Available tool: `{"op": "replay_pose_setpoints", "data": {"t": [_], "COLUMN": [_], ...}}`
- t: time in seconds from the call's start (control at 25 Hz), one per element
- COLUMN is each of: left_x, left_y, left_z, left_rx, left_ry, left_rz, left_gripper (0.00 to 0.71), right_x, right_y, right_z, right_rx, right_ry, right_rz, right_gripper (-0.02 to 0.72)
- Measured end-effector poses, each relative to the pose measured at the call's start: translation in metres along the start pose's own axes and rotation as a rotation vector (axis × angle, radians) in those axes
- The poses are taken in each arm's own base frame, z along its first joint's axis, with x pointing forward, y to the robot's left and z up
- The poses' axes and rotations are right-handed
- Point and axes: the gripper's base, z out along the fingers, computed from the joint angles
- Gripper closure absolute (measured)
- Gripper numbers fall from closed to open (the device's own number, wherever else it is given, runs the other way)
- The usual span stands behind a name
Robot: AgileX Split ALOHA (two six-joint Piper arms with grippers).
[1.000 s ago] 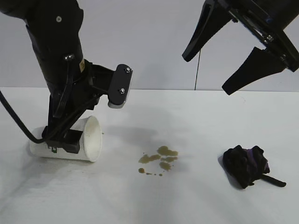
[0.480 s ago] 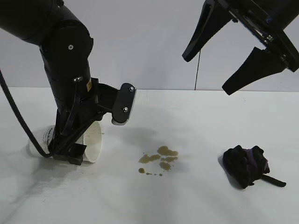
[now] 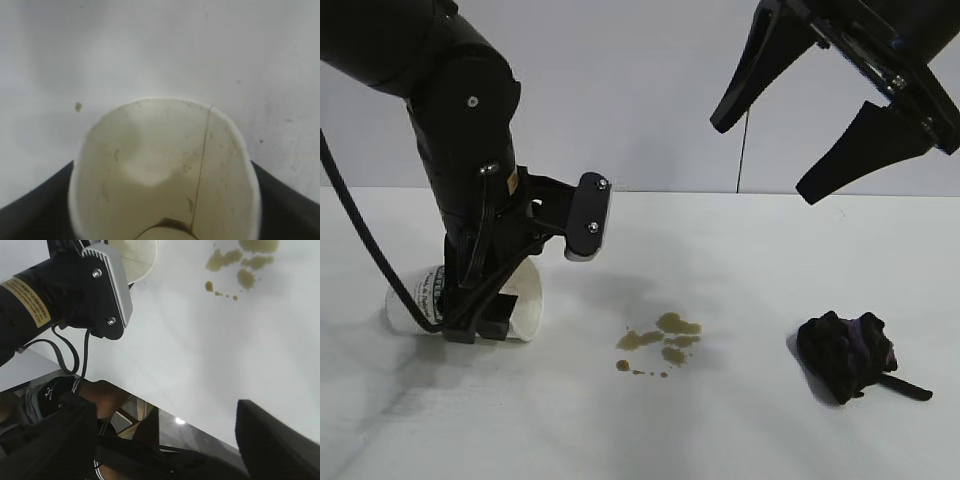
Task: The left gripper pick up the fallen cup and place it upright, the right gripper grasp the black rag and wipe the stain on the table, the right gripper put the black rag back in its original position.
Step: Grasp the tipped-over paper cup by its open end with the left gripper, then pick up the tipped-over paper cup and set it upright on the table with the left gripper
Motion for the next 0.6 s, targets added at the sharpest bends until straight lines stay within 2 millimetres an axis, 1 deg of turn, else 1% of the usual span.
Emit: {"op": "replay_pose_setpoints", "data": {"t": [0.08, 0.16, 0.24, 0.36, 0.48, 0.56, 0.6], "left_x": [0.001, 0.007, 0.019, 0.042, 0.063, 0.072, 0.076], "left_y": [0.009, 0.021, 0.034, 0.046, 0.052, 0.052, 0.053], "left_z": [-0.021, -0.046, -0.069, -0.1, -0.127, -0.139, -0.145], "left_rx": [-0.045, -0.091, -0.125, -0.147, -0.152, -0.119, -0.088], "left_ry": [-0.087, -0.194, -0.293, -0.409, -0.522, -0.598, -0.67], "left_rz": [-0.094, -0.24, -0.4, -0.581, -0.633, -0.622, -0.635], "left_gripper": [0.177, 0.179, 0.179, 0.179, 0.179, 0.179, 0.179], "right_x": [0.0, 0.0, 0.0, 0.001, 0.001, 0.001, 0.001], "right_y": [0.0, 0.0, 0.0, 0.0, 0.0, 0.0, 0.0], "right_z": [0.0, 0.0, 0.0, 0.0, 0.0, 0.0, 0.0], "right_rx": [0.0, 0.0, 0.0, -0.001, -0.001, -0.001, -0.002], "right_ry": [0.0, 0.0, 0.0, 0.009, 0.015, 0.015, 0.015], "right_rz": [0.0, 0.0, 0.0, 0.0, 0.0, 0.0, 0.0], "right_gripper": [0.18, 0.18, 0.18, 0.18, 0.18, 0.18, 0.18]}}
